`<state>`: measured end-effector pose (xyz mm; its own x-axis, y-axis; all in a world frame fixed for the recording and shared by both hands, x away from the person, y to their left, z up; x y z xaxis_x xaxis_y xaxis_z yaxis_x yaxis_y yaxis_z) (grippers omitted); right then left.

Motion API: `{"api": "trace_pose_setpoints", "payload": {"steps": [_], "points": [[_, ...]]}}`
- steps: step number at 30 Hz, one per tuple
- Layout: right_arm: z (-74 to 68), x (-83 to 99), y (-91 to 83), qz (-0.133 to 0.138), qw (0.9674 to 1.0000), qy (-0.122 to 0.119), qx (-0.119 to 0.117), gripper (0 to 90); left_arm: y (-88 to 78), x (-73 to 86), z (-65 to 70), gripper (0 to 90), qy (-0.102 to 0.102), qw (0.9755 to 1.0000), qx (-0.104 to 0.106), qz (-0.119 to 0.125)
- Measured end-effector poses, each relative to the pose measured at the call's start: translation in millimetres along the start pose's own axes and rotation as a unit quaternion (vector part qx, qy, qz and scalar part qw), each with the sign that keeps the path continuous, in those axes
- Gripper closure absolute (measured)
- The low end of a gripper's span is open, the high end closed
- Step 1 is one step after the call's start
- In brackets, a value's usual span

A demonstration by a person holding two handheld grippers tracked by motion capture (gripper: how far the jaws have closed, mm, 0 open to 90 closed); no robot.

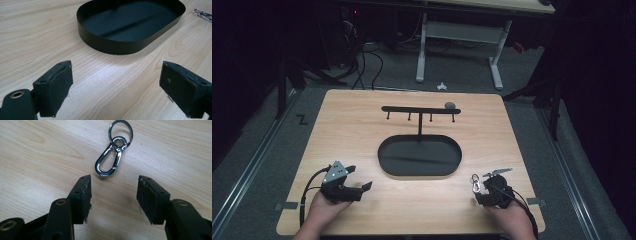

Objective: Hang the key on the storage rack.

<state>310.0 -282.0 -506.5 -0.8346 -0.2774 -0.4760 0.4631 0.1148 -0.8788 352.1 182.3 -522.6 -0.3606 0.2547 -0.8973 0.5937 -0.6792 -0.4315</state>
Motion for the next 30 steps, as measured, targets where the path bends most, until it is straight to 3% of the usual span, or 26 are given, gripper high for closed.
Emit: {"api": "trace_pose_setpoints", "payload": {"steps": [12,19,24,30], "points": [[-3.6,-18.3,1.7,-0.059,0.9982,-0.007,-0.005,45.3,4.0,1.6,2.2,15.1,0.014,0.9999,0.004,-0.008],[-5.3,-29.0,1.4,-0.073,0.9973,-0.001,0.001,45.5,3.2,1.3,3.1,15.6,0.013,0.9999,0.009,-0.007],[-4.5,-33.7,7.1,-0.090,0.9957,0.017,0.005,45.2,0.5,0.3,3.9,16.1,0.013,0.9999,0.010,0.000],[-11.8,-40.3,13.0,-0.099,0.9950,0.010,0.009,46.1,4.2,0.3,3.1,16.3,0.018,0.9998,0.009,-0.005]]}}
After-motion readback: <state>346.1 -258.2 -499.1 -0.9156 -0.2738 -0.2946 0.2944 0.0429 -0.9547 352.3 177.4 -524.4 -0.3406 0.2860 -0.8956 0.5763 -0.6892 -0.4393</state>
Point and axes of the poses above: each handheld gripper's, and its own axes: y roughly forward along the jaws, x roughly out of its underside, z roughly to its right, the point moved 2 cm from there along y, roughly forward along the jaws, and after that the axes turned 6 degrees about z, right-handed, at the moved point
